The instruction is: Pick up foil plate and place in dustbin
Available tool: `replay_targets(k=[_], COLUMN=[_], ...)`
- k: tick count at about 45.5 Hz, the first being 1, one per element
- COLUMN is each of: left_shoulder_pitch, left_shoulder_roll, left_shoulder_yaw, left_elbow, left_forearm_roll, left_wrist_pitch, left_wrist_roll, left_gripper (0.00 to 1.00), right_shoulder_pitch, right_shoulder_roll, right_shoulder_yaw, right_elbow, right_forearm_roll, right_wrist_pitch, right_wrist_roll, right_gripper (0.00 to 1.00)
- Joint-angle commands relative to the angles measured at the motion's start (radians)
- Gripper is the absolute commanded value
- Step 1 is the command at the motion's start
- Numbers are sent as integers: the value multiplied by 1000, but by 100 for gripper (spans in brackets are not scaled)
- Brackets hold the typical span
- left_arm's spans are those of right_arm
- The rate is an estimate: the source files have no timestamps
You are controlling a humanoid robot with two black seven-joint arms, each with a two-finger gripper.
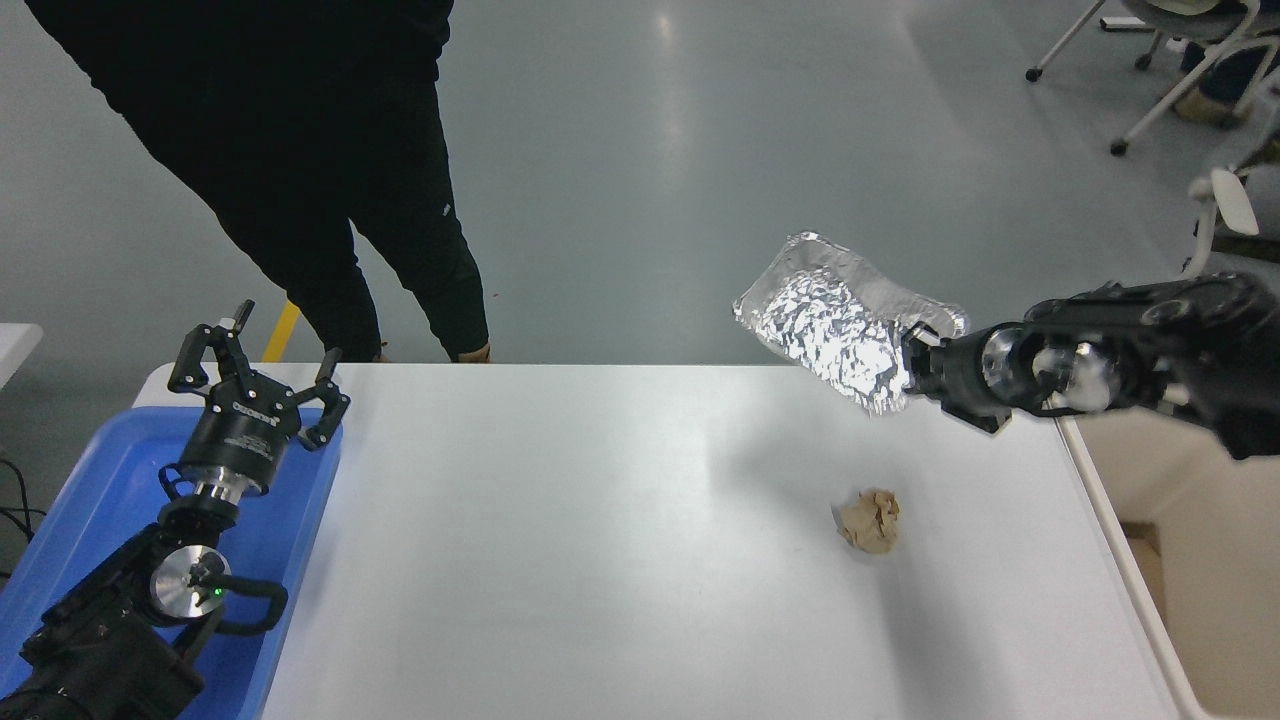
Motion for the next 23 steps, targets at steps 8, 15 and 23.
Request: replay_targets(k=[8,15,23], left_shoulder_pitch=[0,0,0], left_shoulder_roll=[1,-1,-1], left_shoulder_yaw=[0,0,0], left_elbow=[0,0,0], left_forearm_roll=[0,0,0], left_wrist_pitch=[-1,1,-1], left_wrist_roll=[-2,0,-2], left_gripper=[98,98,98], right_shoulder_pitch=[273,294,290], right_shoulder_roll=[-214,-222,-220], right_shoulder_yaw=[-68,-87,-87], right_elbow=[107,107,107], right_forearm_roll=[-65,-88,-88], right_wrist_pitch=[172,186,184], right_wrist_roll=[-4,-4,-4], right_gripper=[0,0,0])
